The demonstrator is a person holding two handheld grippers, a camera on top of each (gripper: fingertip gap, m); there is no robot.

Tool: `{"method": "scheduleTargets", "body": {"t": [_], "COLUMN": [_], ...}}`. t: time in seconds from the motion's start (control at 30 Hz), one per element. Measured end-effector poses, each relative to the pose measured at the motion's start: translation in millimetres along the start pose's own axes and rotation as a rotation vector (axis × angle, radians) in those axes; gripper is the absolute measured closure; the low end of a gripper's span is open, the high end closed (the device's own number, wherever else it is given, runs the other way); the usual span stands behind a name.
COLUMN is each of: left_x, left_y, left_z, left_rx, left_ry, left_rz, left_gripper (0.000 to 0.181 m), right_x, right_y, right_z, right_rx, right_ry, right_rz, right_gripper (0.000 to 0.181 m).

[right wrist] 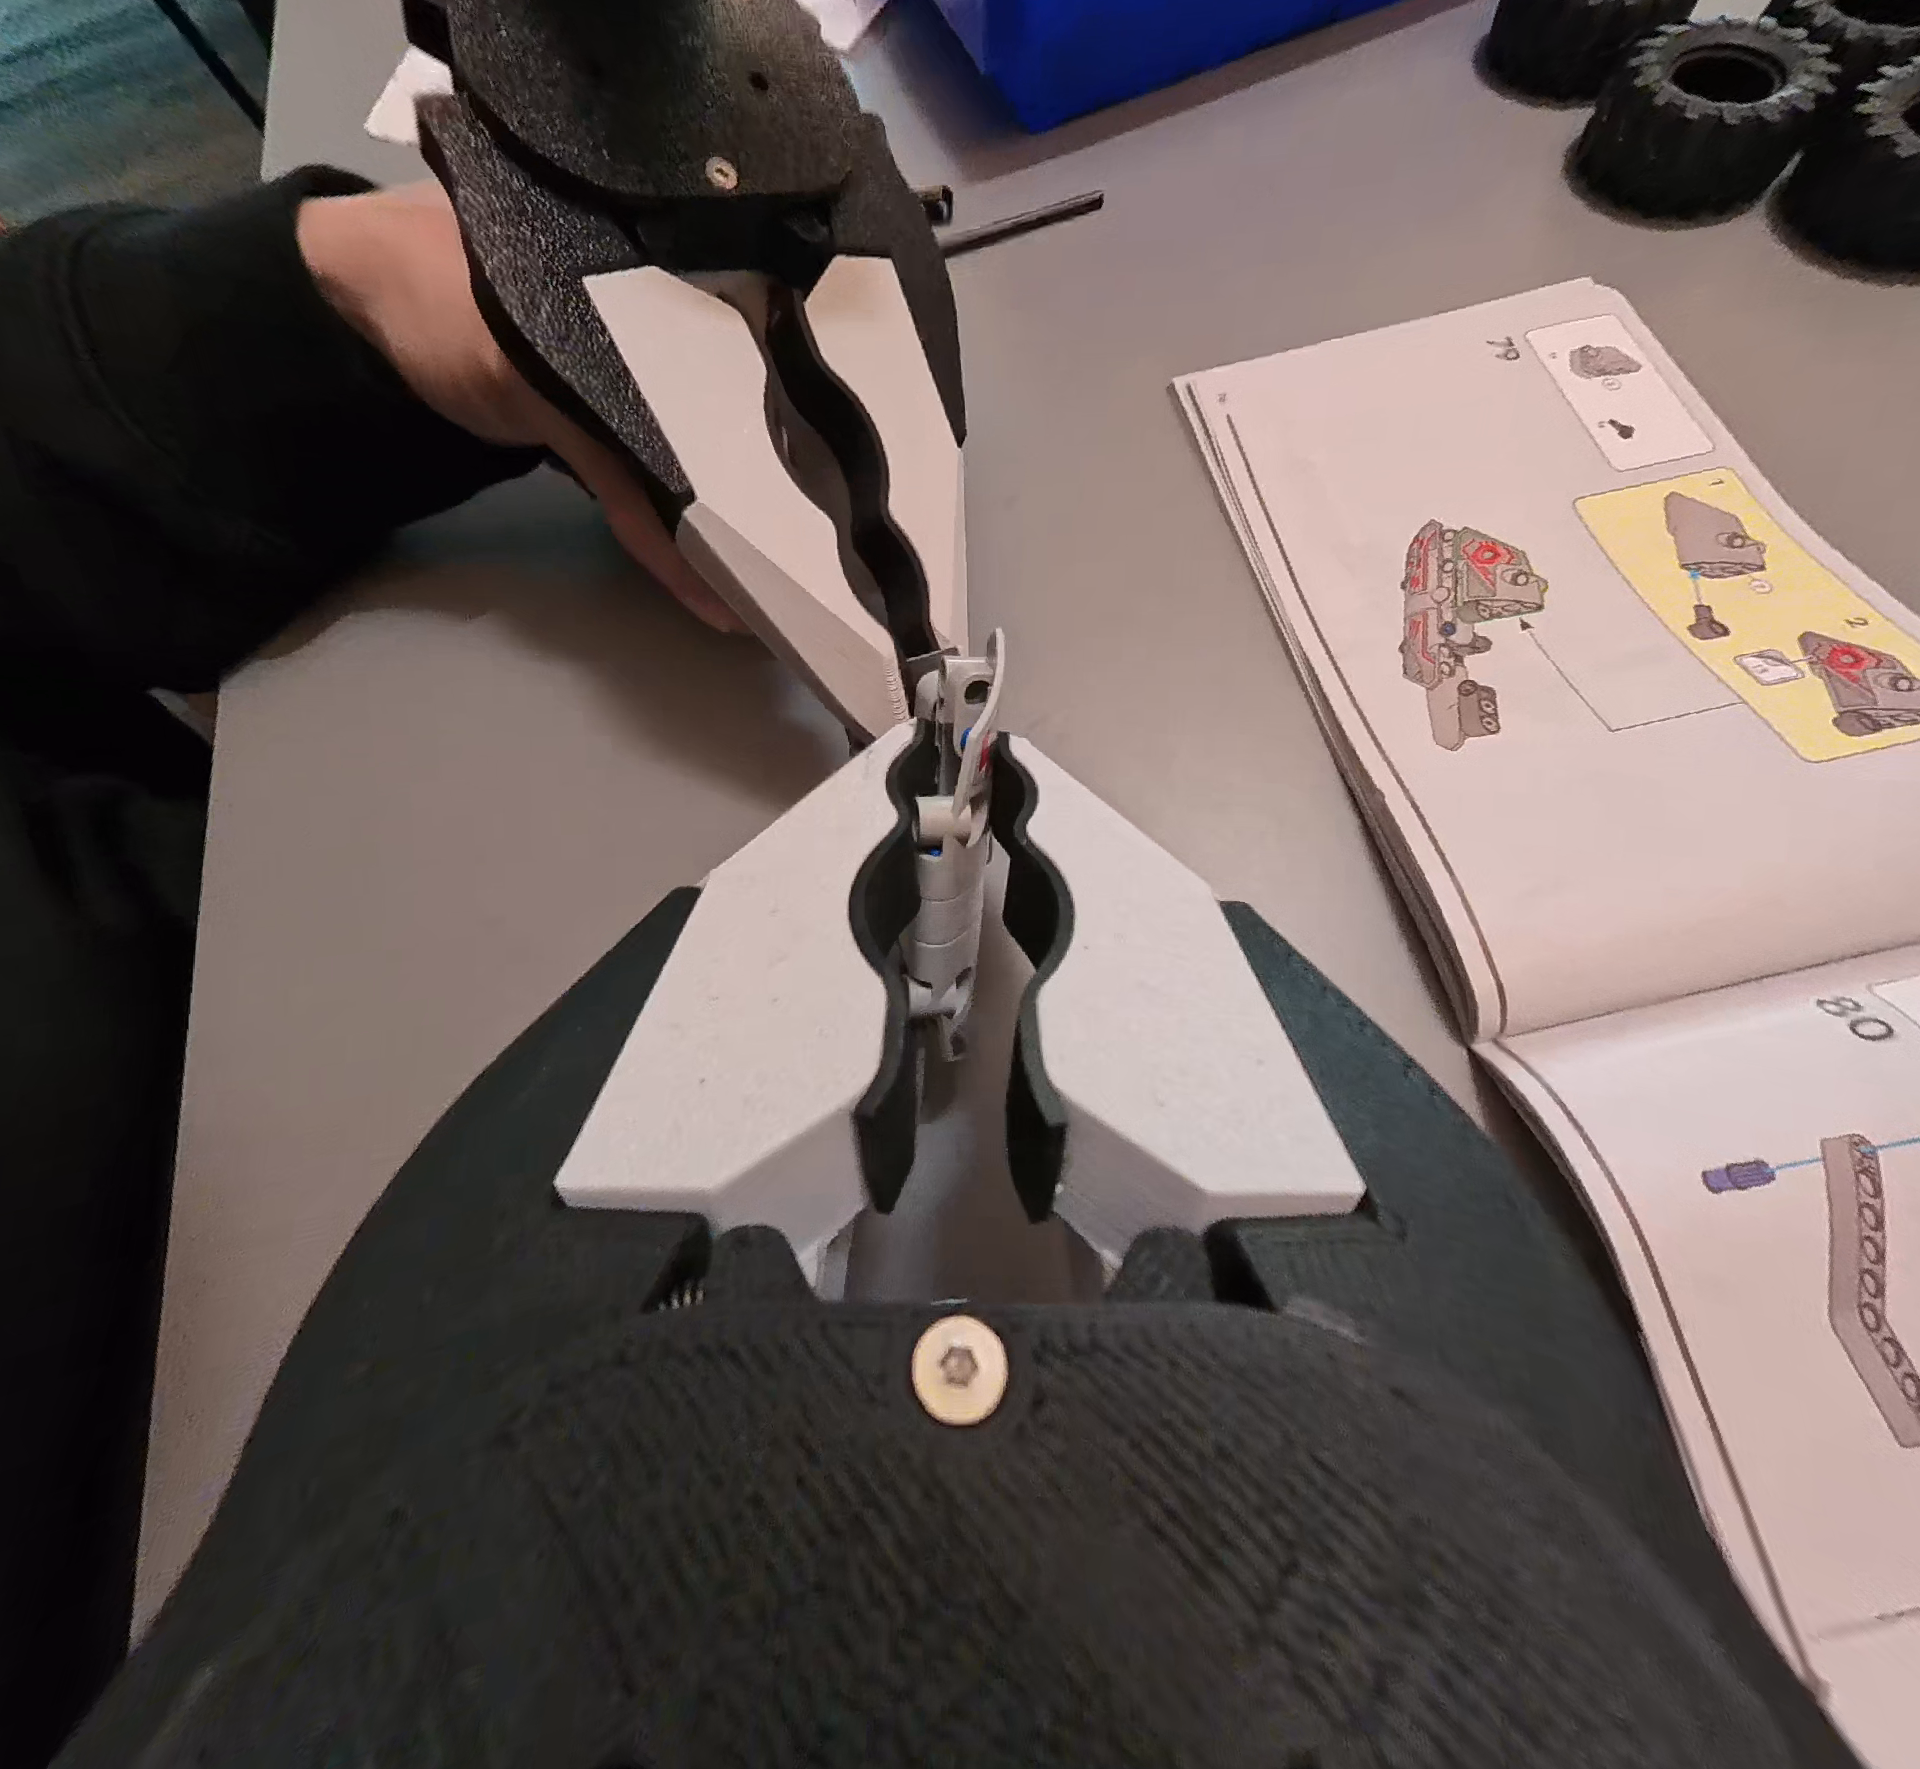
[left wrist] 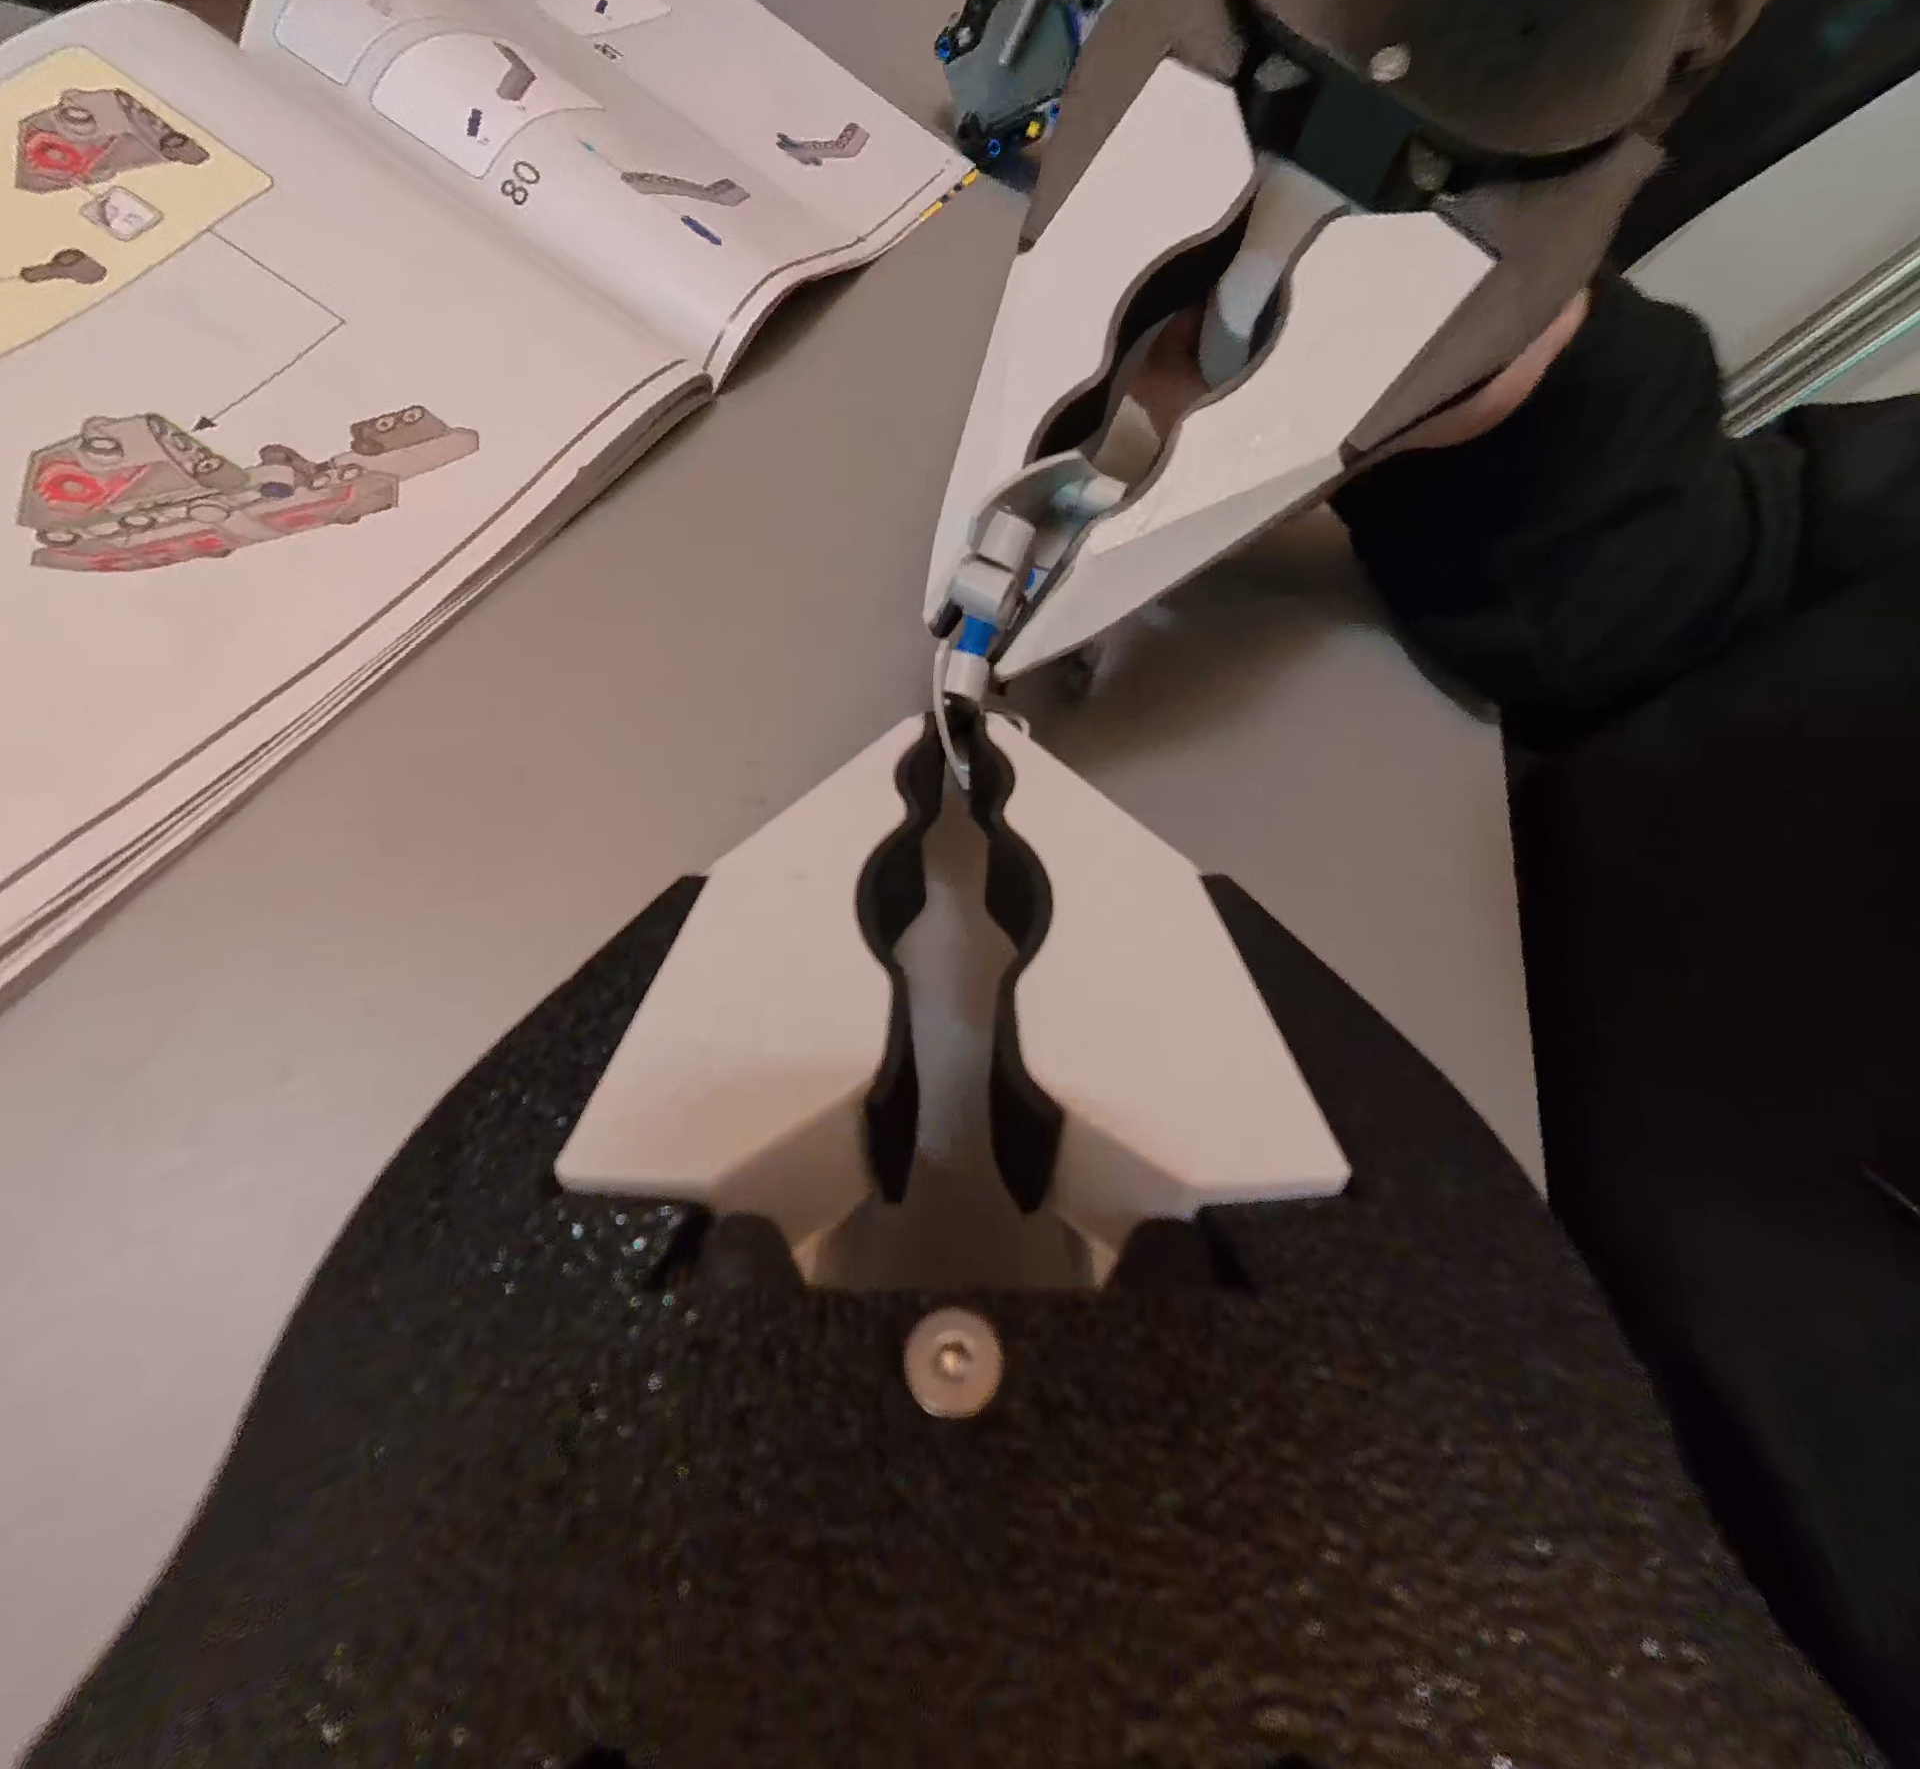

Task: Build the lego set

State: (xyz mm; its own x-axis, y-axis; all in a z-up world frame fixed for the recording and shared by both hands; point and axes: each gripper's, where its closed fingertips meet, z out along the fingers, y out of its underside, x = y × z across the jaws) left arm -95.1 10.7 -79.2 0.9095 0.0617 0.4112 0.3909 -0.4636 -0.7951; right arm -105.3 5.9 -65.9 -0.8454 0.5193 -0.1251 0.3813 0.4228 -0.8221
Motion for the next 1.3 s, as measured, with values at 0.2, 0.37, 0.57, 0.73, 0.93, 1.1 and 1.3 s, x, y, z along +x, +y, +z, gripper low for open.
{"method": "scheduleTargets", "body": {"t": [0.2, 0.37, 0.57, 0.73, 0.93, 1.1, 1.3], "left_x": [3.0, 0.4, 8.7, 4.4, 4.0, 6.3, 12.0], "left_y": [-1.8, -0.4, 0.3, -1.3, -5.5, -6.7, -9.7], "left_z": [-0.6, 1.2, 0.6, 2.9, 1.0, -0.3, -4.2], "left_rx": [0.01, -0.014, 0.006, 0.006, 0.036, 0.048, 0.073], "left_ry": [0.028, -0.039, 0.089, 0.032, 0.044, 0.081, 0.138], "left_rz": [0.015, 0.107, -0.066, -0.027, -0.034, -0.057, -0.061], "left_gripper": [0.179, 0.179, 0.179, 0.179, 0.18, 0.179, 0.162], "right_x": [-3.1, -2.8, -7.0, -5.0, -3.5, -4.1, -6.1], "right_y": [-4.2, -1.6, -2.0, -0.8, -4.3, -6.1, -8.8], "right_z": [-2.9, -3.2, -1.7, -2.2, -3.6, -4.9, -6.7], "right_rx": [0.098, 0.09, 0.109, 0.099, 0.147, 0.175, 0.181], "right_ry": [-0.135, -0.142, -0.182, -0.16, -0.204, -0.237, -0.23], "right_rz": [0.131, 0.14, 0.174, 0.158, 0.229, 0.26, 0.214], "right_gripper": [0.172, 0.173, 0.173, 0.173, 0.172, 0.172, 0.172]}}
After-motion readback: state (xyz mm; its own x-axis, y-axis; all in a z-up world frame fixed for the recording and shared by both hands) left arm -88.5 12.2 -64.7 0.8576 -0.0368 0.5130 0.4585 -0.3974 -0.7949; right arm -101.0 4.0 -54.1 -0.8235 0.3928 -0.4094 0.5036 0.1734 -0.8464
